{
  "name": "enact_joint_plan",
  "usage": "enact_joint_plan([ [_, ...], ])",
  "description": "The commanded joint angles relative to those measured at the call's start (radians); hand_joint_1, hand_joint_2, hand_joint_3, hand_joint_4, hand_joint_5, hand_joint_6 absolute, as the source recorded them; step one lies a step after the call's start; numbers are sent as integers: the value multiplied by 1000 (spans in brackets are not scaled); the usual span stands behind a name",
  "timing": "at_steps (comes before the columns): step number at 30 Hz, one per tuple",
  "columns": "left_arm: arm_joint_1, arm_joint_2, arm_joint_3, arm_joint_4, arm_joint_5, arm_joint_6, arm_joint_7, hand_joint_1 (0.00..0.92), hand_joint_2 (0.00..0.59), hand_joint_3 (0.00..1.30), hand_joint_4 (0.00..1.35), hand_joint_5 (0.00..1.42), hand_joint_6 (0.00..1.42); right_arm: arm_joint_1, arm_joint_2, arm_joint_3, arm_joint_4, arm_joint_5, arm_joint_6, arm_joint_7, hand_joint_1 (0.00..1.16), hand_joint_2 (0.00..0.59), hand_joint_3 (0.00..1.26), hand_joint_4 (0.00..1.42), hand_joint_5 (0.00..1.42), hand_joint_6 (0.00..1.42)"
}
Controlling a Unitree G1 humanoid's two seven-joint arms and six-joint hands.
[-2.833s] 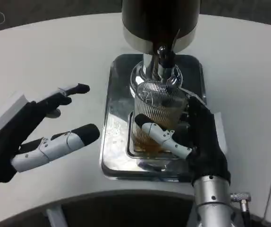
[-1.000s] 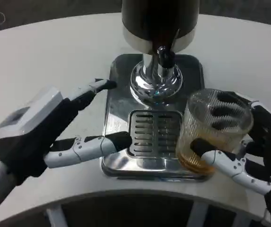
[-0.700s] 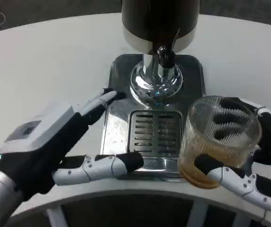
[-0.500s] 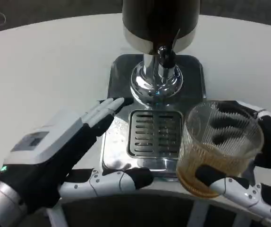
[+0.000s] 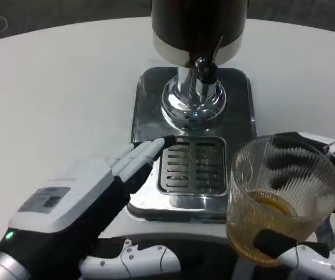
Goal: Grasp the cup under the faucet to collect the drink, then remove the cup.
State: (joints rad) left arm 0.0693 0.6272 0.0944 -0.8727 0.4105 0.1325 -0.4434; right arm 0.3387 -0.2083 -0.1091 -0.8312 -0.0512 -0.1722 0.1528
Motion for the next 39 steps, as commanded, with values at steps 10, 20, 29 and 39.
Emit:
enact_joint_plan([
  [10, 80, 10, -11, -82, 96, -33, -79, 0, 49, 0, 0, 0, 2, 34, -13, -49, -44, 59, -87, 54, 821, 264, 863, 1026, 1219, 1323],
  [20, 72, -6, -25, -89, 128, -13, -119, 0, 50, 0, 0, 0, 0, 37, -15, -57, -46, 69, -90, 68, 818, 262, 876, 1038, 1232, 1323],
  [29, 67, -16, -27, -85, 136, 0, -132, 0, 50, 0, 0, 0, 0, 29, -17, -58, -40, 69, -91, 73, 816, 262, 877, 1038, 1234, 1323],
  [39, 74, -31, -28, -87, 147, 2, -140, 0, 50, 0, 0, 0, 0, 28, -18, -62, -41, 70, -93, 77, 816, 262, 883, 1039, 1234, 1323],
])
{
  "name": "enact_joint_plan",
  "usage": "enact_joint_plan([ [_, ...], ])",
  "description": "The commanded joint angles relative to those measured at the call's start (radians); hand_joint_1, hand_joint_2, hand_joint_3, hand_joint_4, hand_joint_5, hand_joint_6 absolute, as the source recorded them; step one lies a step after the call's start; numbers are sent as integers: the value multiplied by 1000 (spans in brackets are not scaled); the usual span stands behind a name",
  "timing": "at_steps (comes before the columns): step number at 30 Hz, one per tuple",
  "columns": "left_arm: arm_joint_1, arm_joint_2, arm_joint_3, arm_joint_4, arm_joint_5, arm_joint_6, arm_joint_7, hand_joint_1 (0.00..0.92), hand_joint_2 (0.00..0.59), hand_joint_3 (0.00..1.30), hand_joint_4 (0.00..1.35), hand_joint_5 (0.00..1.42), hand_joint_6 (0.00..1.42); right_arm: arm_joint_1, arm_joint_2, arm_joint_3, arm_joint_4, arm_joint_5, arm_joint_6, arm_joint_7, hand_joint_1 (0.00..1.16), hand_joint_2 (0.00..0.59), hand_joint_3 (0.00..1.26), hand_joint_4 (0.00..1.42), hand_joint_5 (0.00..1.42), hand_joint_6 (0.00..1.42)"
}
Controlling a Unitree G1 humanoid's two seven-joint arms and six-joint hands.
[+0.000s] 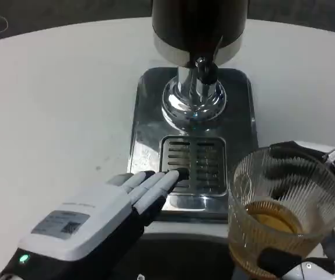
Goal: Grasp the cup under the faucet to collect the drink, then remove the cup.
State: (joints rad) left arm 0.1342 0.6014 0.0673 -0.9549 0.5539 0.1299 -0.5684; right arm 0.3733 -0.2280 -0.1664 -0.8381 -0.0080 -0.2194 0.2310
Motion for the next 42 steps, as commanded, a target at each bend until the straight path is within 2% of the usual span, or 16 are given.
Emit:
enact_joint_plan([
  [1, 9, -6, -1, -5, 5, 5, -15, 0, 50, 0, 0, 0, 0, -6, 1, -5, -34, 27, -46, -1, 816, 262, 884, 1040, 1234, 1323],
  [42, 30, -21, 8, -13, 11, 11, -27, 0, 50, 0, 0, 0, 0, 0, 2, -4, -38, 32, -41, 6, 814, 262, 896, 1055, 1247, 1341],
])
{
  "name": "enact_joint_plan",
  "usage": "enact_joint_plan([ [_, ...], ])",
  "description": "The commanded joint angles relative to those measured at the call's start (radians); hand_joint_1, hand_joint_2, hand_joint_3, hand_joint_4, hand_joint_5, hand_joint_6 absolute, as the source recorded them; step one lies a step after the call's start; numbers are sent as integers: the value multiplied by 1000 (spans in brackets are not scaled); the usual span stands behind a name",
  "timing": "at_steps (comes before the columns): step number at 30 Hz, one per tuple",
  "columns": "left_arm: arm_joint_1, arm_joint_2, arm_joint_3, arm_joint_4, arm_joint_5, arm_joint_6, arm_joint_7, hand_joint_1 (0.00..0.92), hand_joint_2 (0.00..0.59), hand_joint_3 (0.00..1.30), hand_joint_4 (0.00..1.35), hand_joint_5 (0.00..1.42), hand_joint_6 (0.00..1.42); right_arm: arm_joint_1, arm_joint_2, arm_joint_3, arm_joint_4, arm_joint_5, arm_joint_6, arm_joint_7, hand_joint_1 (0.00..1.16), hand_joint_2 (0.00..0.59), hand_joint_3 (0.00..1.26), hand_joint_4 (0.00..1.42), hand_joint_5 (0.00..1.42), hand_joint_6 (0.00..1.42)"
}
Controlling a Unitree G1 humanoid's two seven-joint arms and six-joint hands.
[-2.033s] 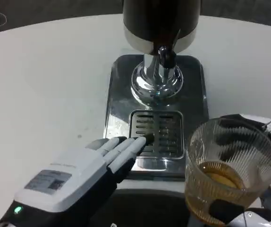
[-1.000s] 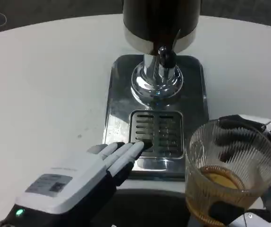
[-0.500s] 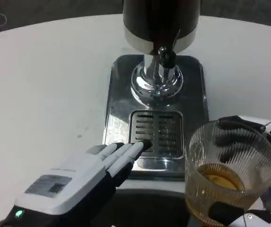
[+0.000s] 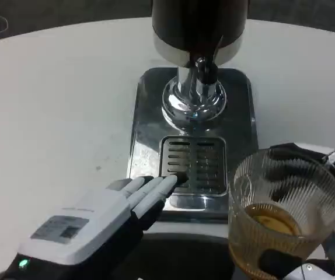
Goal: Grasp the cup under the faucet to collect the drink, then remove the cup.
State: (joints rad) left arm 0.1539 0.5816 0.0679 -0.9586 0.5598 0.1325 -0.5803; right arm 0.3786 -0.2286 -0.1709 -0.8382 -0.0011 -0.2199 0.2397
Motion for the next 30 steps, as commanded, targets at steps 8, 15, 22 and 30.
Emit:
enact_joint_plan([
  [8, 7, 1, 9, -6, 1, 15, -15, 0, 50, 0, 0, 0, 0, -11, 2, 1, -37, 25, -38, -1, 814, 262, 901, 1063, 1248, 1341],
  [15, 2, 4, 10, -3, -3, 19, -17, 0, 50, 0, 0, 0, 0, -16, 1, 3, -38, 26, -33, 0, 814, 262, 902, 1068, 1248, 1355],
  [22, -3, 3, 9, -1, -6, 22, -18, 0, 50, 0, 0, 0, 0, -19, 1, 3, -35, 27, -33, 0, 810, 269, 909, 1068, 1248, 1358],
  [30, -5, 1, 8, 1, -5, 26, -23, 0, 50, 0, 0, 0, 0, -25, 1, 4, -32, 28, -30, 0, 806, 271, 912, 1068, 1260, 1358],
])
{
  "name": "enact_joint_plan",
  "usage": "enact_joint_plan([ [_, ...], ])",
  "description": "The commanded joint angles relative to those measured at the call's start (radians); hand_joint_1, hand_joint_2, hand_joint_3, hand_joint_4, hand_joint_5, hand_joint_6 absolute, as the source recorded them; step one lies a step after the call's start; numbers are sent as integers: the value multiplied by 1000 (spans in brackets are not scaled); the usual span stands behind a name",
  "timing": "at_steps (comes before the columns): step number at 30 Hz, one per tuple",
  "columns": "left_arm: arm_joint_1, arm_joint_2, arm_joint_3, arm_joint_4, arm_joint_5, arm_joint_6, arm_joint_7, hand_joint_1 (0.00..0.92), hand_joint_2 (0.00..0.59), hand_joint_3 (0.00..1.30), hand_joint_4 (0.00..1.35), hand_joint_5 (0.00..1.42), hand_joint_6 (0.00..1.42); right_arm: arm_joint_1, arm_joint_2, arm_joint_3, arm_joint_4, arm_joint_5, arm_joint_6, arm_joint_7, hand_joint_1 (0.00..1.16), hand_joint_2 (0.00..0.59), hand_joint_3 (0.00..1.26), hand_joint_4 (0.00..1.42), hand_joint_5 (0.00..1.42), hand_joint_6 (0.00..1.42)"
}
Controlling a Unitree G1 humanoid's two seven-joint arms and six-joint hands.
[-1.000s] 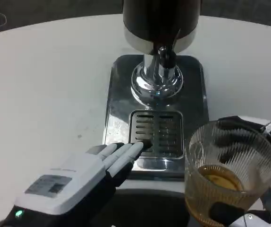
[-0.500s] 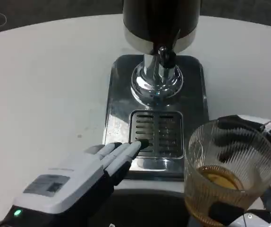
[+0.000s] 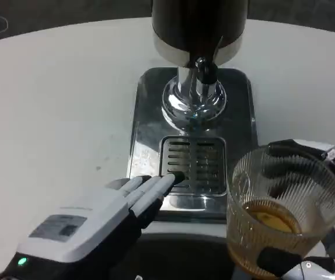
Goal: Grasp the cup under the faucet to collect the drink, then remove the cup.
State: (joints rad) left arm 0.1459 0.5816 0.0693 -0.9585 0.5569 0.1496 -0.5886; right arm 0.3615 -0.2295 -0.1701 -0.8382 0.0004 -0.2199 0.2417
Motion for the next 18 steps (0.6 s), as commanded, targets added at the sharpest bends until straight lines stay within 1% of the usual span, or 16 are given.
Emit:
enact_joint_plan([
  [1, 3, 1, 6, 1, -3, 9, -14, 0, 50, 0, 0, 0, 0, -8, 2, 3, -32, 26, -30, -2, 806, 271, 912, 1068, 1260, 1358],
  [18, 1, 1, 4, 11, -3, 14, -13, 0, 50, 0, 0, 0, 0, -20, 1, 7, -21, 24, -25, -2, 805, 272, 920, 1068, 1261, 1358],
])
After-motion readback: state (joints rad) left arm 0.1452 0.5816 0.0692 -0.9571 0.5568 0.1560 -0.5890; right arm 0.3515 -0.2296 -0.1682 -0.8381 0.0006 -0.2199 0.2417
